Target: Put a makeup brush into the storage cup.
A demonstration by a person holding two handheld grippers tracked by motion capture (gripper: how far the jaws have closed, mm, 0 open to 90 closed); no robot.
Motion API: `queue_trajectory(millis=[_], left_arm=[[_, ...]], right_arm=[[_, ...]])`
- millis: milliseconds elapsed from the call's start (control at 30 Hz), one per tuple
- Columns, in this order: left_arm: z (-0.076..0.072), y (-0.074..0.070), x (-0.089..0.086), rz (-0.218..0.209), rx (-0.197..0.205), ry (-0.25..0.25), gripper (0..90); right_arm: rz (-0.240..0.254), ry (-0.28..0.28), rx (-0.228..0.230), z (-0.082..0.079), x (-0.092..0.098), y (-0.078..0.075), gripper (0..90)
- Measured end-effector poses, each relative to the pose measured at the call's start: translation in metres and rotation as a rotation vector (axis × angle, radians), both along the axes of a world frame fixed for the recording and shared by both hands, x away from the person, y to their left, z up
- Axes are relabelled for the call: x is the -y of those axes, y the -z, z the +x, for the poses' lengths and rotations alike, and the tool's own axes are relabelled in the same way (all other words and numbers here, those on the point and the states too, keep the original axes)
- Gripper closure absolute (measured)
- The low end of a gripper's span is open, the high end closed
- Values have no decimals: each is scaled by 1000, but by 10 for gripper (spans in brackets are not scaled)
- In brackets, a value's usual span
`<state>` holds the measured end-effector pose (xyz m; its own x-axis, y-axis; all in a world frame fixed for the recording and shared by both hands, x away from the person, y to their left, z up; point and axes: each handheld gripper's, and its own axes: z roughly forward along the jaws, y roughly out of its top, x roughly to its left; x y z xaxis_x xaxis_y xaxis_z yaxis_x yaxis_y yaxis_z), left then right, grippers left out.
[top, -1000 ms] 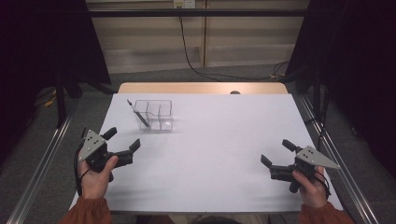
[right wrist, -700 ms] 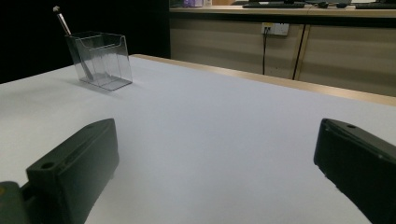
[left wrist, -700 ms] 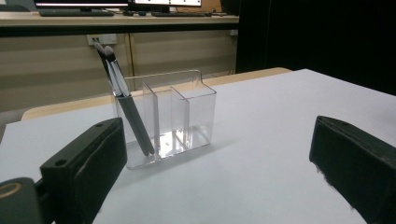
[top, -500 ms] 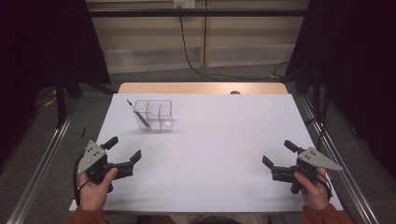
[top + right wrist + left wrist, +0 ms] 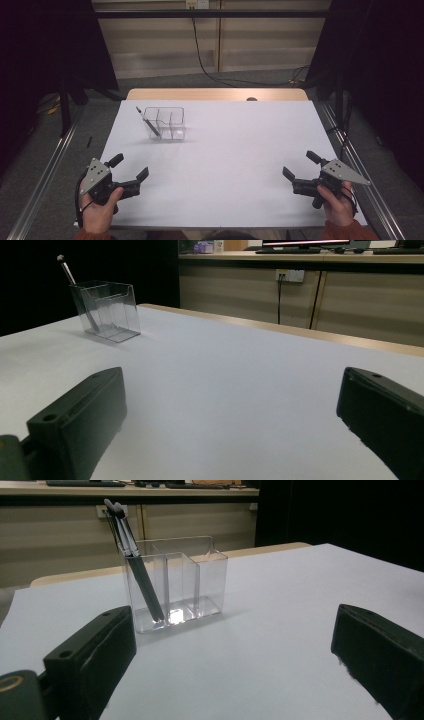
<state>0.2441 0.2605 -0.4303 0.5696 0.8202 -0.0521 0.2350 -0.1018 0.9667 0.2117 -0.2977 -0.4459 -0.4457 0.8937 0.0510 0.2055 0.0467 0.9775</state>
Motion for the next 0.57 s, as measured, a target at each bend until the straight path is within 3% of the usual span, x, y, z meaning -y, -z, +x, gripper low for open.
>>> queue_trajectory(millis=[100, 567], left_arm=[[-4, 1, 1, 24, -4, 4, 51], [-4, 2, 1, 12, -9, 22, 51]], right_arm=[[1, -6, 3, -1, 0, -1, 0], [-1, -15, -10, 2, -1, 1, 0]])
